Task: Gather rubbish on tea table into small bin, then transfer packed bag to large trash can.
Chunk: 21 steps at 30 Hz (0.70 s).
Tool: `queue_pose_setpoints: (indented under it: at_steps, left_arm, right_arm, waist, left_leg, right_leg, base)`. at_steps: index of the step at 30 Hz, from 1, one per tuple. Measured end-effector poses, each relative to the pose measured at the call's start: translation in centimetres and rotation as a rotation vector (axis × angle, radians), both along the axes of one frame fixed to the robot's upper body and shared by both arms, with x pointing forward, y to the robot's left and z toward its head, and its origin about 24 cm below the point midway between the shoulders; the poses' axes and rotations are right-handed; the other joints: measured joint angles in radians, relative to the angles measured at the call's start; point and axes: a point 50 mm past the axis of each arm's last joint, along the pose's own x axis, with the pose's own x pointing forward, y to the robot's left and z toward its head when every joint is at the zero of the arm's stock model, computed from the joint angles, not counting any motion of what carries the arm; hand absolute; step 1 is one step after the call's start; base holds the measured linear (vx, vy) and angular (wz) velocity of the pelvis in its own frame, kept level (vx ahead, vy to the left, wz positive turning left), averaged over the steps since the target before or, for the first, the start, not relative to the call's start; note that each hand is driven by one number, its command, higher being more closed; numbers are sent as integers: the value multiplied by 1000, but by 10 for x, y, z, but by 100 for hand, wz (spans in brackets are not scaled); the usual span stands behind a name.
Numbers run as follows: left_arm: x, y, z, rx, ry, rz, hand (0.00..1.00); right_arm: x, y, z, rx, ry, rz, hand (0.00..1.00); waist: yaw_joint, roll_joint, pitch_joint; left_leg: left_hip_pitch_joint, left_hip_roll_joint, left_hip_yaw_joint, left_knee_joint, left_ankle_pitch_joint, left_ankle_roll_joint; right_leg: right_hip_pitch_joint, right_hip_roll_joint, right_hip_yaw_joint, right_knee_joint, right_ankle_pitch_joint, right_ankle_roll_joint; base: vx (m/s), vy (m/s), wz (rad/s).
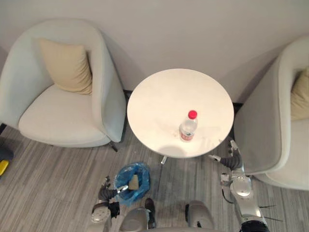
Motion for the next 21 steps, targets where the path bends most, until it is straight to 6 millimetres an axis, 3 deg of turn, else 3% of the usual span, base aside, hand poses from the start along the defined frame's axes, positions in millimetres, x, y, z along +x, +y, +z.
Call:
queue_pose_setpoints:
  at_steps: [4, 8, 14, 21]
  left_arm:
    - [-6, -3, -3, -12, 16, 3, 0]
    - [-11, -4, -5, -8, 34, -3, 0]
    - [-12, -8, -7, -9, 45, -29, 0]
    - [-28, -9, -14, -21, 97, -43, 0]
  right_arm:
    - [7, 7, 7, -18, -19, 74, 0]
    - [5, 15, 3, -43, 9, 131, 0]
    - [7, 27, -9, -34, 67, 192, 0]
    - [32, 33, -7, -31, 50, 167, 0]
  waist:
    - [-2, 18, -11]
    - [0, 24, -14]
    - [23, 32, -20]
    - [26, 40, -17]
  left_leg:
    - [41, 40, -36, -87, 29, -46]
    - [63, 44, -68, -103, 33, -47]
    - [65, 22, -133, -156, 86, -44]
    - [47, 13, -200, -212, 139, -45]
  right_leg:
    - [53, 45, -44, -79, 18, -26]
    - [113, 47, -84, -129, 24, -29]
    - [159, 35, -148, -196, 54, -24]
    - [170, 27, -221, -230, 76, -23]
  base:
    - [122, -141, 14]
    - [52, -34, 28]
    - [-19, 0, 34]
    - [-82, 8, 34]
